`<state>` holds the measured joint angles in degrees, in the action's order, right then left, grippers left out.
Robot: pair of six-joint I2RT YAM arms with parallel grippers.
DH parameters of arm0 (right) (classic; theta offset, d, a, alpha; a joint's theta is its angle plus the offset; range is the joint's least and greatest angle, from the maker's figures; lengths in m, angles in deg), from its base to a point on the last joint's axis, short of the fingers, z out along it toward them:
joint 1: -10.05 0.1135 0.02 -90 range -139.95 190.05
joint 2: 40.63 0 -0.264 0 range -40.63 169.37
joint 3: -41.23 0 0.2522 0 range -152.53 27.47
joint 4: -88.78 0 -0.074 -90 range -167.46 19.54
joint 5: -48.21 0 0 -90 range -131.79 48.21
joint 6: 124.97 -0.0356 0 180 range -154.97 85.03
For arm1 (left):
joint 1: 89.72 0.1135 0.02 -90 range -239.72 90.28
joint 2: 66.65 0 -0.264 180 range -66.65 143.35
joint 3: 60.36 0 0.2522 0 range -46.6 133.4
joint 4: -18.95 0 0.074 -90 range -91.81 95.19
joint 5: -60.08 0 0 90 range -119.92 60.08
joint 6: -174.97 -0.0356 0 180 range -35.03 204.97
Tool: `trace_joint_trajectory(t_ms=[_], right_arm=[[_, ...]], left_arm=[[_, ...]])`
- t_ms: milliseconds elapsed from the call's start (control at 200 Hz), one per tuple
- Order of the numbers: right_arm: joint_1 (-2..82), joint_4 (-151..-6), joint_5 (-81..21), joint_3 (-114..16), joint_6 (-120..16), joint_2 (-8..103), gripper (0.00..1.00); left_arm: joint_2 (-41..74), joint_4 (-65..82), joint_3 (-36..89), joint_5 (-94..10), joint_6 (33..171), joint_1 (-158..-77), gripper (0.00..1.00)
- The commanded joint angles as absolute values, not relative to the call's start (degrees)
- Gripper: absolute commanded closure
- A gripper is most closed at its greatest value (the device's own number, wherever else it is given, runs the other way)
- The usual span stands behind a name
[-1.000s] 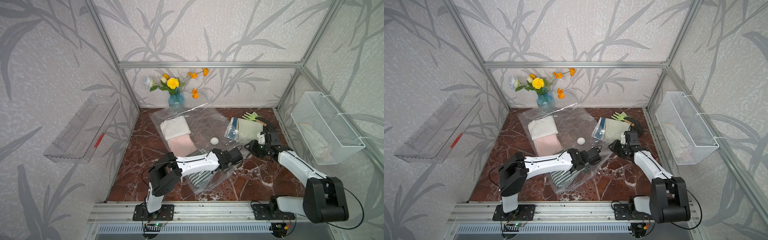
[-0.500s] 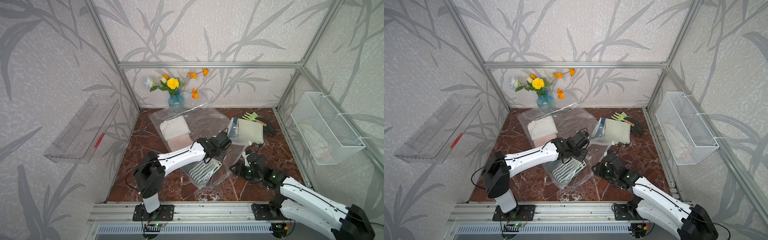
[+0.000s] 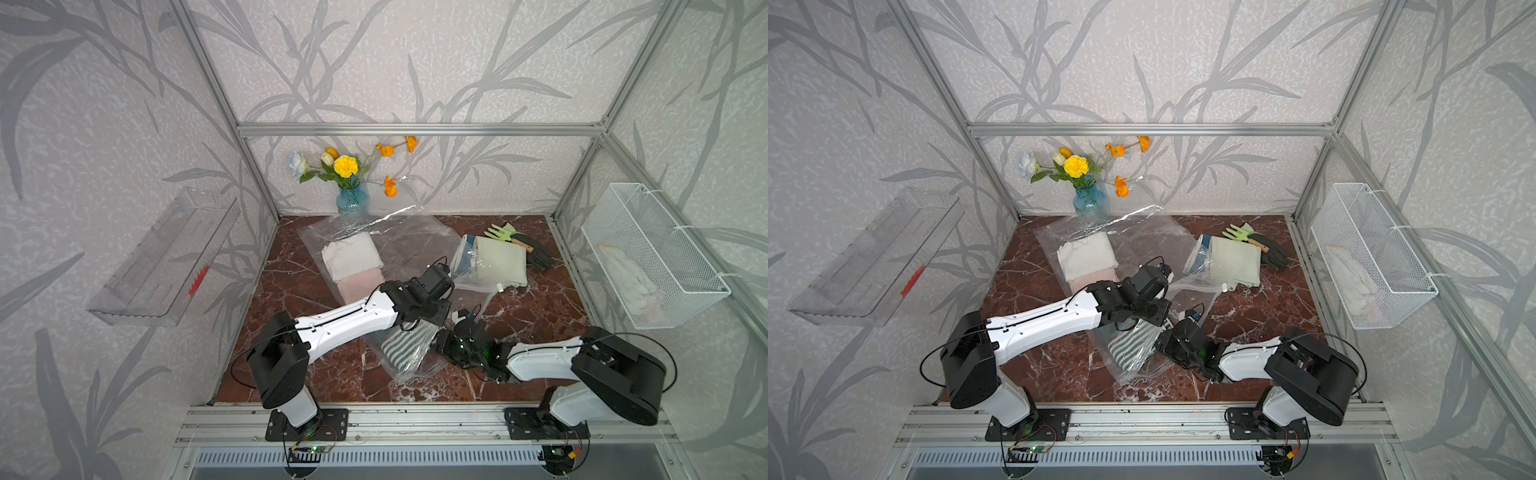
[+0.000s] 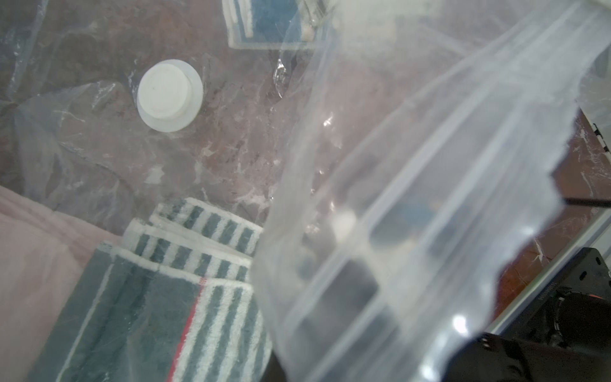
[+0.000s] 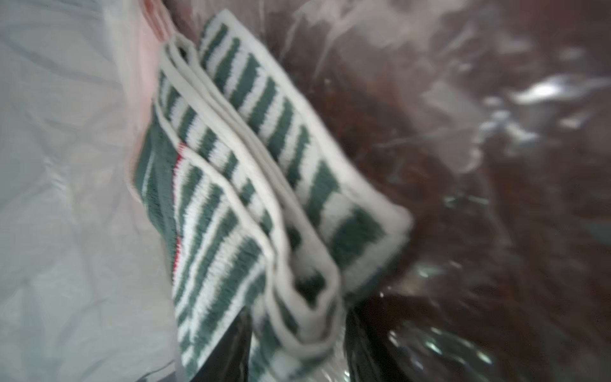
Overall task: Place the folded towel into the vacuum bag
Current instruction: Adjust the vacuum bag at the center of the board.
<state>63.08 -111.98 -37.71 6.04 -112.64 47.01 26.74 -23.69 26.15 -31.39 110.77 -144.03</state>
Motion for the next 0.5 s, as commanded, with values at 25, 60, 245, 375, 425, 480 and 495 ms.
trace_joint_trajectory(t_ms=[25,60,245,375,425,480,495], right_arm=[[64.7,-126.7,-37.5,5.1,-116.3,55.2,0.55],[65.0,-129.3,-37.4,4.9,-116.6,57.6,0.58],[65.0,-132.9,-36.3,1.4,-116.0,63.7,0.78],[64.7,-130.5,-35.9,-2.3,-113.6,65.3,0.84],[64.4,-130.4,-35.9,-3.6,-112.9,66.2,0.85],[64.2,-130.6,-35.4,-5.1,-112.1,67.3,0.86],[64.1,-130.7,-35.3,-5.6,-112.0,67.6,0.86]], left_arm=[[24.3,-21.1,24.9,-34.4,112.4,-144.1,0.95],[23.9,-21.1,24.5,-34.6,112.6,-144.2,0.95],[22.0,-20.6,22.0,-37.0,113.4,-144.8,0.95],[21.6,-21.3,20.8,-37.6,113.8,-145.4,0.95],[21.2,-21.3,20.5,-38.0,114.1,-145.6,0.94],[20.9,-21.3,20.2,-38.6,114.2,-145.7,0.94],[20.9,-21.3,20.1,-38.6,114.3,-145.8,0.94]])
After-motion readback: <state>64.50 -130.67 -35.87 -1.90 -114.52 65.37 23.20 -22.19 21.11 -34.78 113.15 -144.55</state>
